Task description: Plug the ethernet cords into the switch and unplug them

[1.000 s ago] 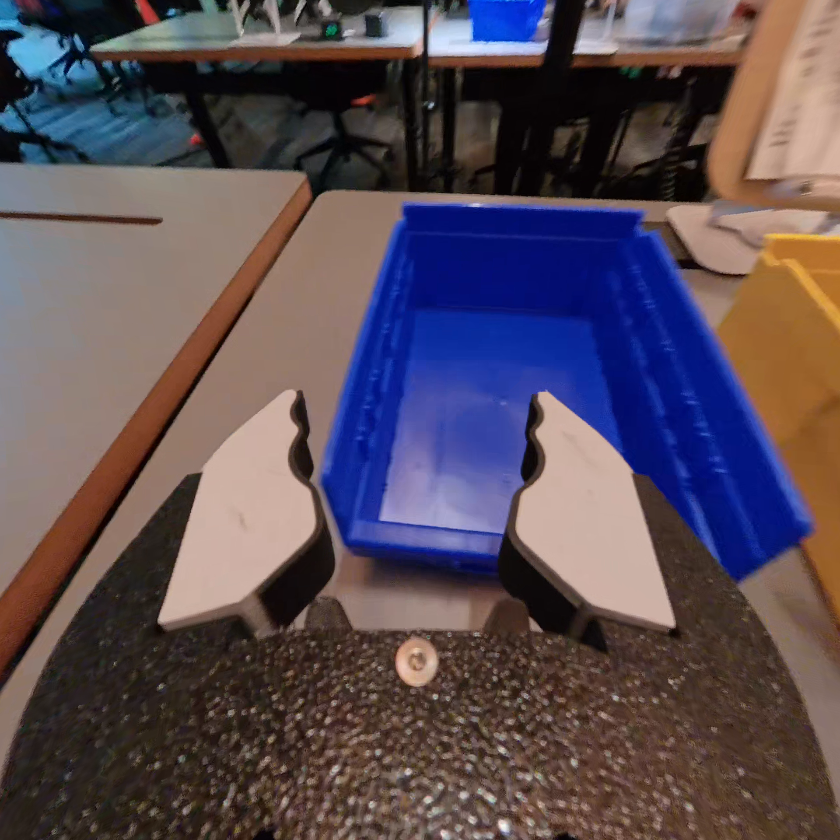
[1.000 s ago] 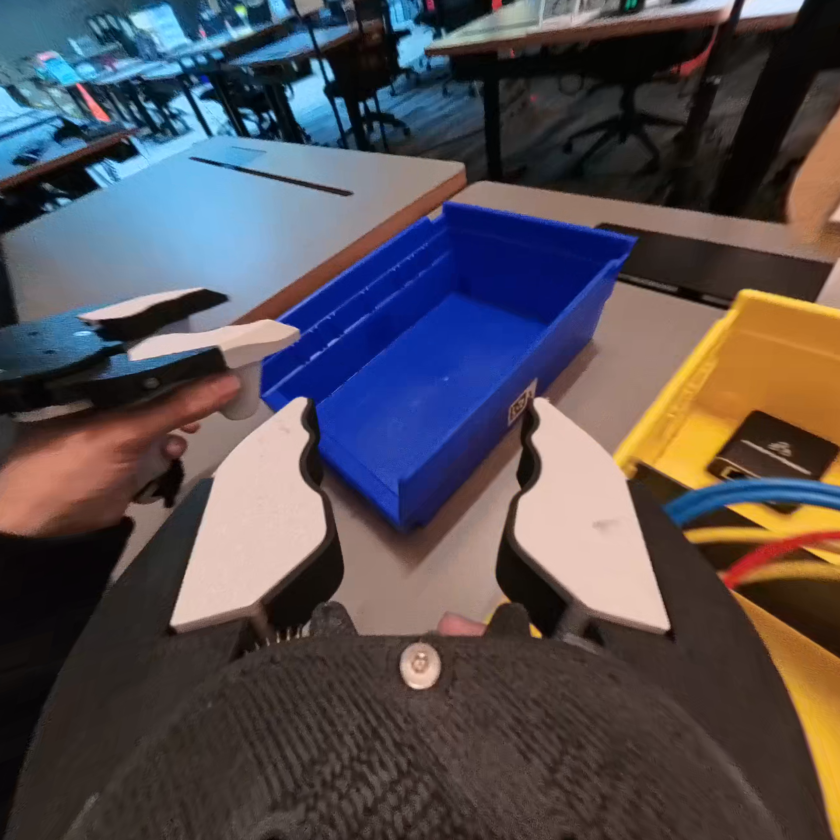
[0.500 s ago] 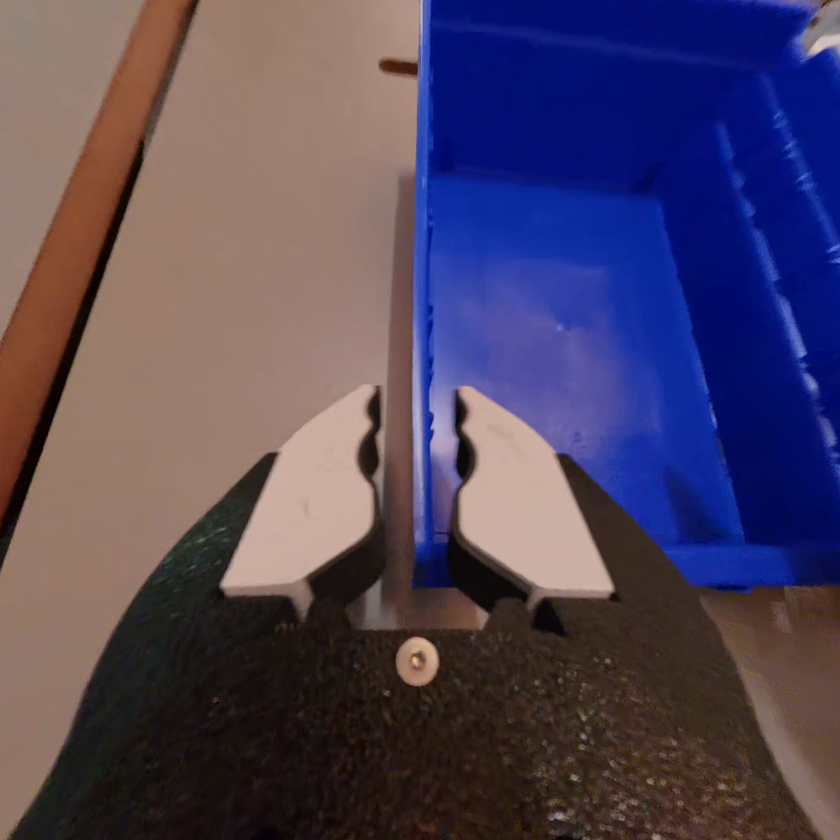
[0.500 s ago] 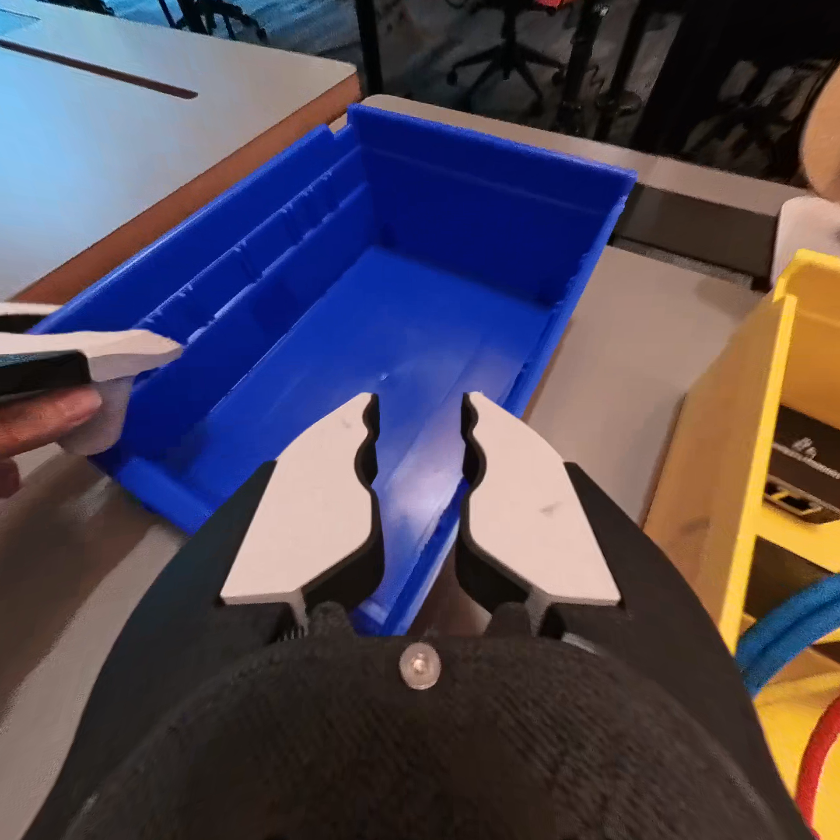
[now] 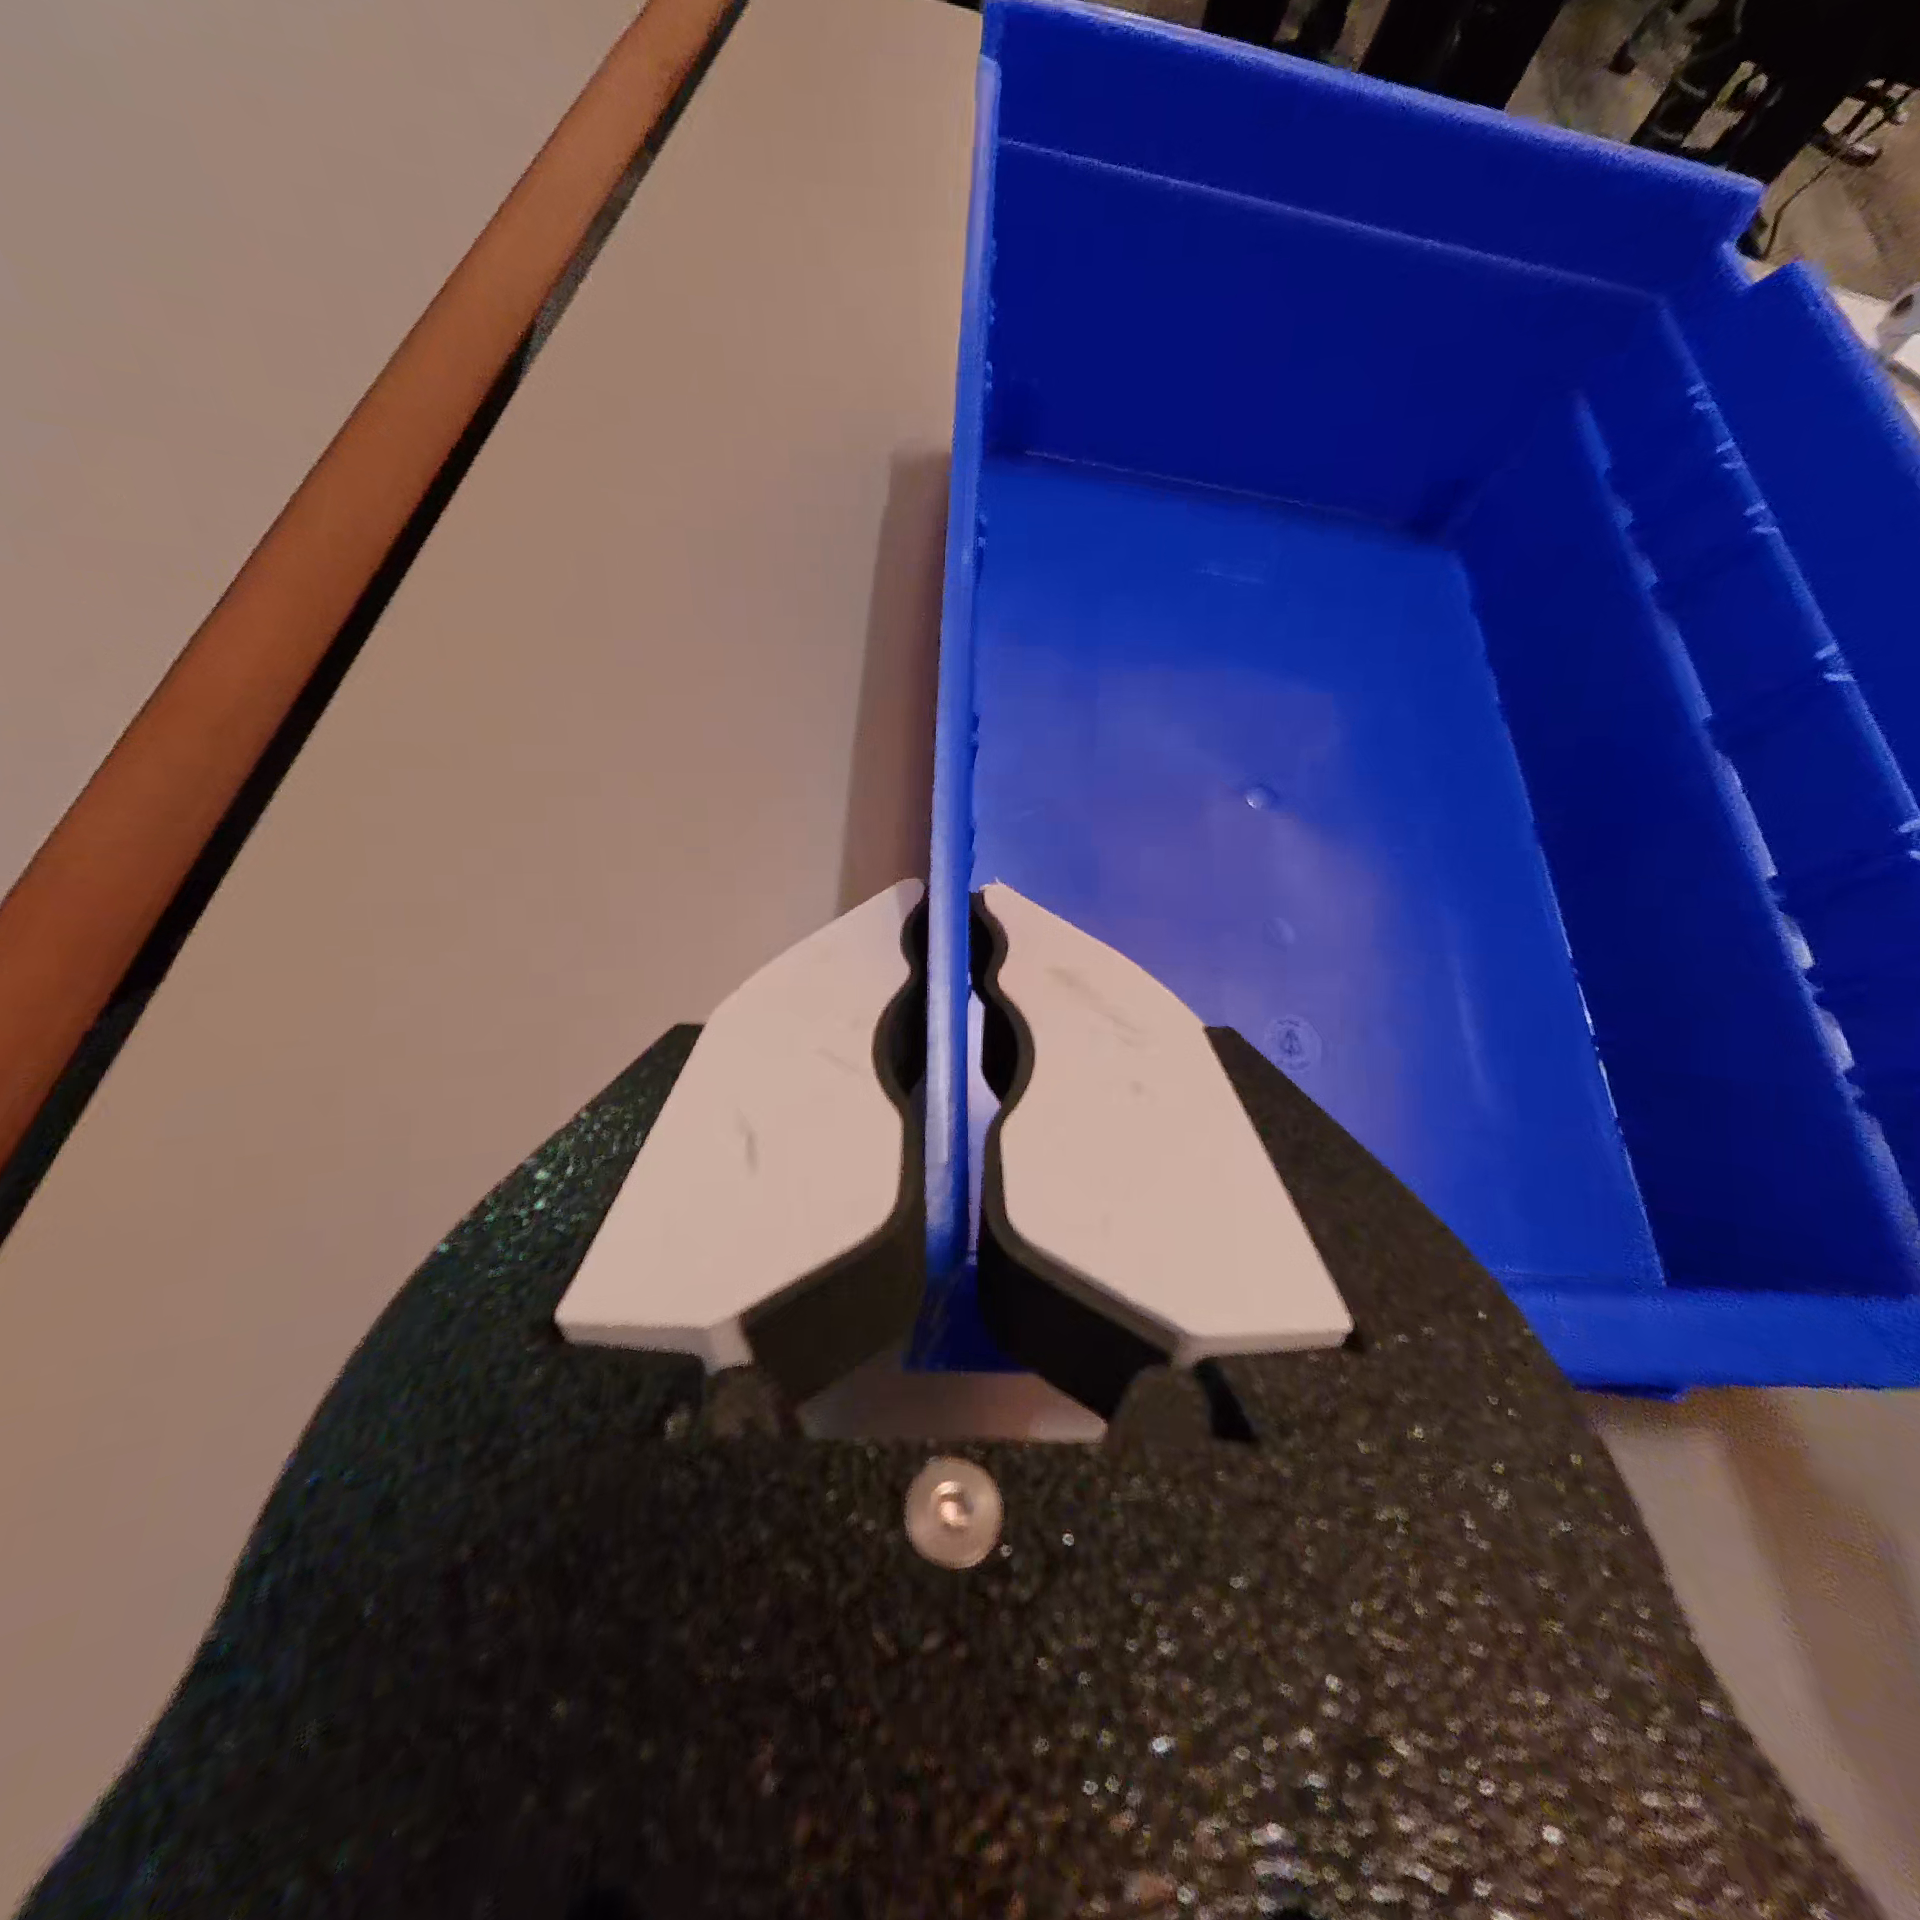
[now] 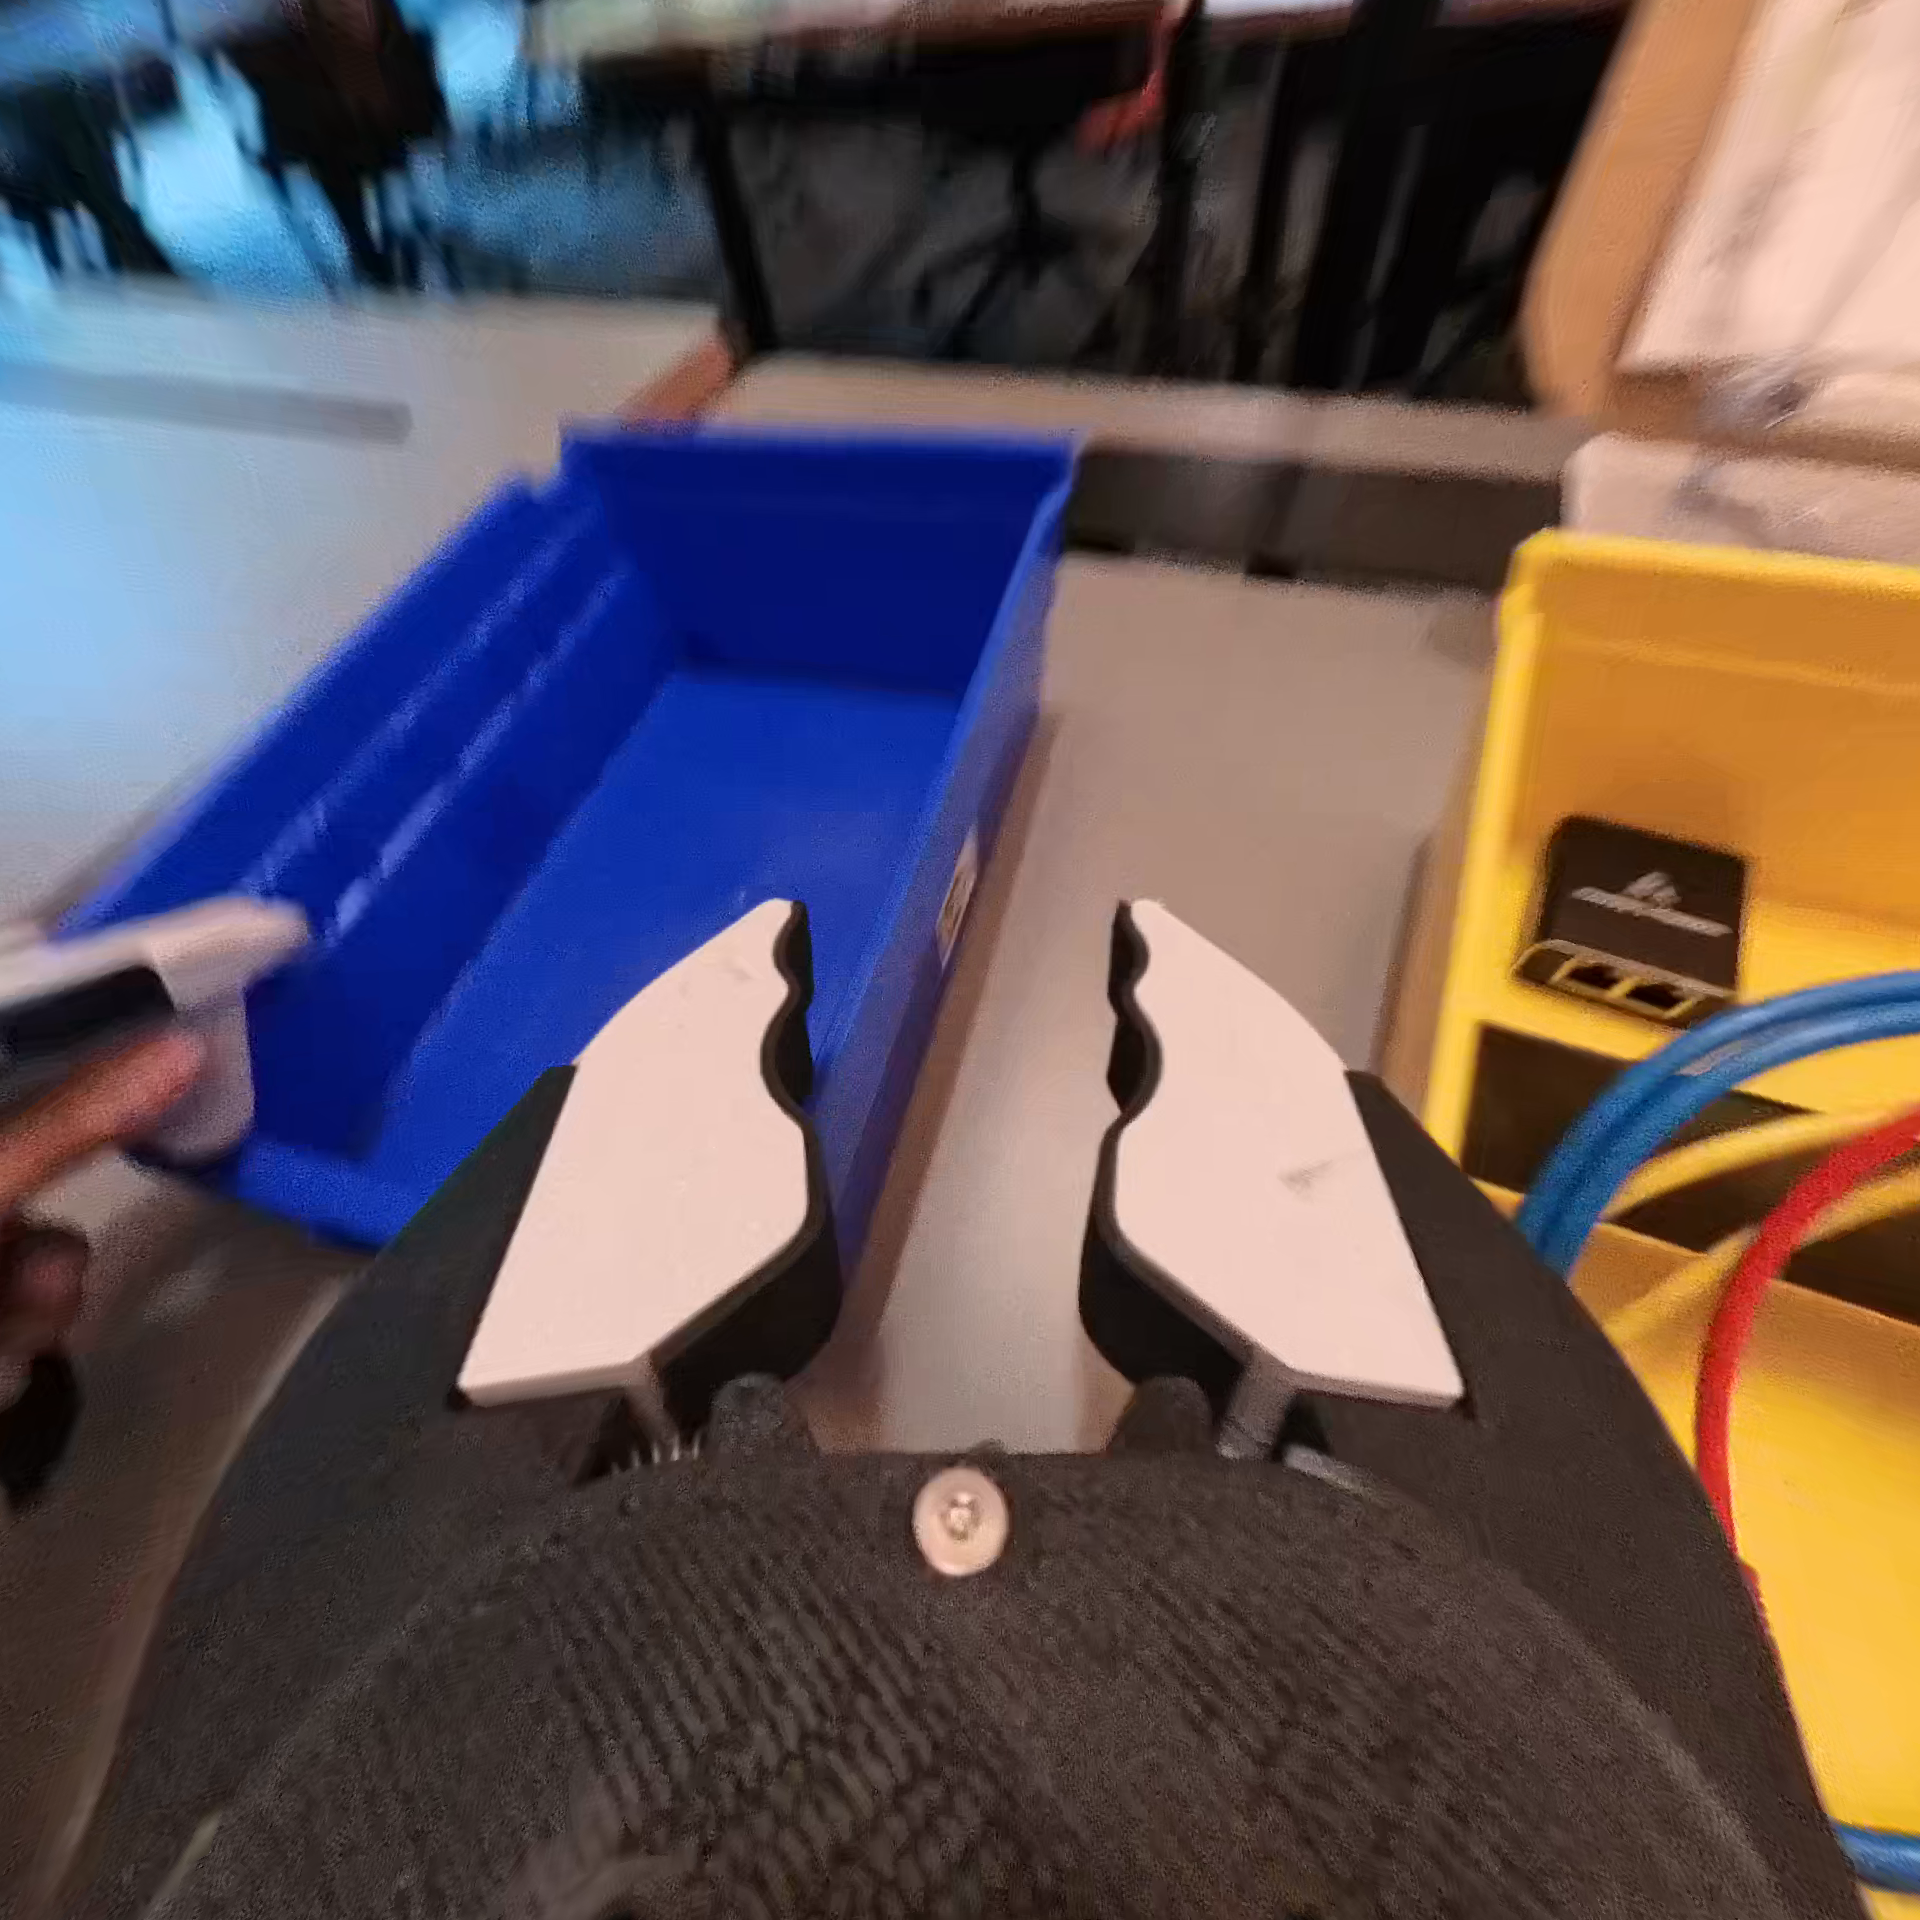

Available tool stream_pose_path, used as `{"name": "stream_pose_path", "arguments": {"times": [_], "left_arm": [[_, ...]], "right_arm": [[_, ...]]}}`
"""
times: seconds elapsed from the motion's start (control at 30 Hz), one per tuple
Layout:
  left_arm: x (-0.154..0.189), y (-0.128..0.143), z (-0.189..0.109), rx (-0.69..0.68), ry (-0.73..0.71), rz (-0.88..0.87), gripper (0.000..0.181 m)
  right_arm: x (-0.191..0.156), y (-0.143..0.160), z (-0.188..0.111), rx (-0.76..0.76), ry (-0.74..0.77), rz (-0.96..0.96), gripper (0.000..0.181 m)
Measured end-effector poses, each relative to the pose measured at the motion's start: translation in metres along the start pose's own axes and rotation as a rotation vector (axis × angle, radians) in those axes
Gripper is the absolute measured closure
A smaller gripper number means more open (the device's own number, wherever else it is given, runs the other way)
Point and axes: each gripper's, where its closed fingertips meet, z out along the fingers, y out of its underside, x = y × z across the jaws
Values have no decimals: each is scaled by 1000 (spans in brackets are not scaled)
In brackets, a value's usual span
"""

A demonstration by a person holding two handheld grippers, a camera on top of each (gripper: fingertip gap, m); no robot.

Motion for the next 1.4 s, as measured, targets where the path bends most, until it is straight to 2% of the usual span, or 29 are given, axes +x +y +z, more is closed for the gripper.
{"name": "stream_pose_path", "arguments": {"times": [0.03, 0.07, 0.1, 0.13, 0.2, 0.23, 0.3, 0.33, 0.4, 0.43, 0.47, 0.53, 0.63, 0.7, 0.8, 0.93, 1.07, 1.23, 1.33, 1.4], "left_arm": [[-3, 1, -2, 2, 0, 0, 177], [-4, 1, -3, 4, 9, 0, 177], [-4, 1, -3, 5, 17, 1, 177], [-4, 1, -3, 3, 17, 6, 177], [-4, 2, -4, -8, 8, 27, 177], [-4, 2, -4, -10, 6, 32, 177], [-4, 2, -4, -1, 15, 25, 177], [-4, 1, -3, 5, 19, 18, 177], [-3, 1, -3, 11, 13, 17, 177], [-3, 1, -4, 12, 4, 23, 177], [-4, 1, -4, 12, -4, 27, 177], [-3, 0, -5, 29, -4, 36, 177], [4, -2, -12, 89, -21, 62, 177], [16, -13, -27, 172, -25, 42, 177], [42, -50, -65, 322, -51, 34, 177], [108, -103, -121, 484, -72, 130, 176], [206, -123, -145, 560, -20, 203, 175], [357, -97, -131, 530, 210, 257, 173], [451, -65, -118, 478, 343, 299, 172], [511, -38, -108, 438, 421, 307, 165]], "right_arm": [[0, -19, -10, 120, 5, 15, 126], [-9, -32, -14, 200, -27, -44, 134], [-20, -30, -8, 185, -59, -127, 141], [-31, -14, 5, 78, -96, -178, 131], [-34, 33, 25, -224, -112, -138, 95], [-25, 37, 27, -222, -54, -103, 90], [-22, 30, 26, -105, -33, -124, 95], [-26, 34, 29, -100, -48, -155, 97], [-38, 62, 42, -222, -118, -201, 97], [-55, 70, 43, -268, -239, -161, 110], [-55, 70, 44, -265, -243, -120, 113], [-44, 64, 46, -250, -199, -71, 137], [-37, 54, 45, -192, -160, -112, 147], [-31, 31, 33, -105, -105, -143, 152], [-20, -24, 4, 53, -59, -219, 160], [20, -97, -48, 238, 18, -275, 173], [100, -128, -104, 316, 105, -230, 175], [235, -117, -187, 315, 331, -221, 176], [320, -92, -235, 274, 479, -215, 175], [373, -70, -262, 257, 554, -187, 175]]}}
